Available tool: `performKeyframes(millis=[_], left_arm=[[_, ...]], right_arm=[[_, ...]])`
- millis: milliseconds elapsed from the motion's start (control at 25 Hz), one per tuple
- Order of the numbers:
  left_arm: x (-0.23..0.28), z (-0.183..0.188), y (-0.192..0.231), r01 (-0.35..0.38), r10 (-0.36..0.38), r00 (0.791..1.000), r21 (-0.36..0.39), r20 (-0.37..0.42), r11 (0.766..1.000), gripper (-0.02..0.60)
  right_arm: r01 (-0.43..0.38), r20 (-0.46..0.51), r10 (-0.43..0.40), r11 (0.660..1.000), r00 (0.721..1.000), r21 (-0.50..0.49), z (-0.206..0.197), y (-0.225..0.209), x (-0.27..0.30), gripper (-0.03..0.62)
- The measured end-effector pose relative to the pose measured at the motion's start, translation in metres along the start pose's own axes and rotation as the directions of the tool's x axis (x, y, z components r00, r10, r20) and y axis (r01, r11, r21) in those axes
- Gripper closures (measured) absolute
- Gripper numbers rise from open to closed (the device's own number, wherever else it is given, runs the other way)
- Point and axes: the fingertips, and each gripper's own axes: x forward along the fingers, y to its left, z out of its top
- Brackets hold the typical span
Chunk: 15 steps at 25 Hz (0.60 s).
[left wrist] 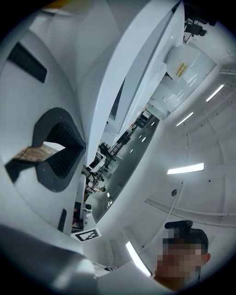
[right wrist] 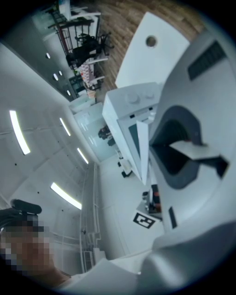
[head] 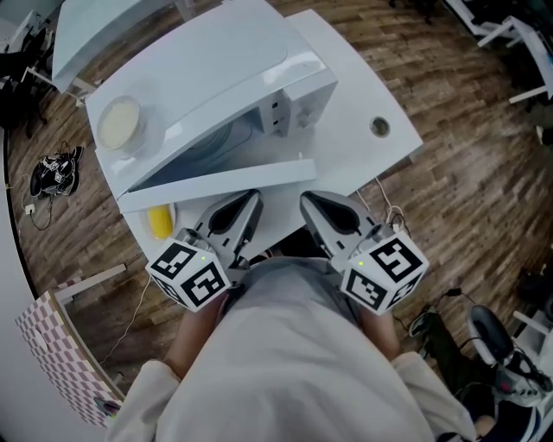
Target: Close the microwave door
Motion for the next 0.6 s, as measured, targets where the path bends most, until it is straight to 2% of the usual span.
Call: performKeyframes(millis=[600], left_arm=[[0.012, 0.002, 0.004, -0.050, 0.052, 0.998, -0.036, 0.046, 0.998, 0.566]], right_arm=[[-0.059, -0.027, 0.059, 0.998, 0.998, -0.015, 0.004, -0.018, 0.004, 0.572]])
